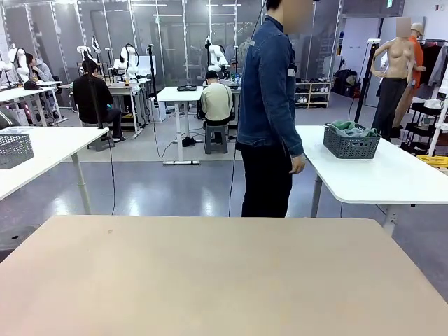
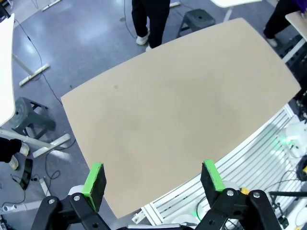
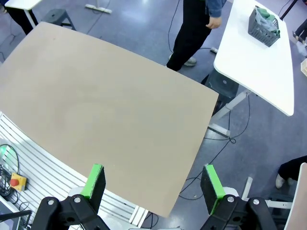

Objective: Fold the towels and place them in the basket.
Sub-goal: When a person lays out a Towel with hook on the table, fold it in half twice.

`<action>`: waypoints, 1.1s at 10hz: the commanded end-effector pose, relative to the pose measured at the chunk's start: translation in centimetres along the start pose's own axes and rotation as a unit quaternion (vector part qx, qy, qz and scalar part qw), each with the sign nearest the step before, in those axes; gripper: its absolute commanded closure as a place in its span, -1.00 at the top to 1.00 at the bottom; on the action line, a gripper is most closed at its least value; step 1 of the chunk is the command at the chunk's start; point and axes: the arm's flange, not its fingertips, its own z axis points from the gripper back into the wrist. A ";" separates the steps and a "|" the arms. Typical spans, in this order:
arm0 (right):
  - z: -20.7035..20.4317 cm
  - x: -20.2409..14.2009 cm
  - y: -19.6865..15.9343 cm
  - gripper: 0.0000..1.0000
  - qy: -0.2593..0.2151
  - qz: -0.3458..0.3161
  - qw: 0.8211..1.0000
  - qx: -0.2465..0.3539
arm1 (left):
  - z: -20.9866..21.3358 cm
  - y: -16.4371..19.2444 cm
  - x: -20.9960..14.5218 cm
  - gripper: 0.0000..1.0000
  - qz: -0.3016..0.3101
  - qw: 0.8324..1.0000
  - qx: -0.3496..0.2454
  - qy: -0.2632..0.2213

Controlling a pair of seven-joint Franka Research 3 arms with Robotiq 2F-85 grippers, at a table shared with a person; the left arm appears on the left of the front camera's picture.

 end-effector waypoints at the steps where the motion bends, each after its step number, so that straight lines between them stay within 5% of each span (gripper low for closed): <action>1: 0.1 0.0 0.0 1.00 -0.001 0.000 1.000 0.000 | -0.1 -0.1 0.1 1.00 -0.002 1.000 -0.002 0.002; 11: 0.1 0.0 0.0 1.00 -0.001 0.000 1.000 0.000 | -0.1 -0.1 0.1 1.00 -0.002 1.000 -0.002 0.002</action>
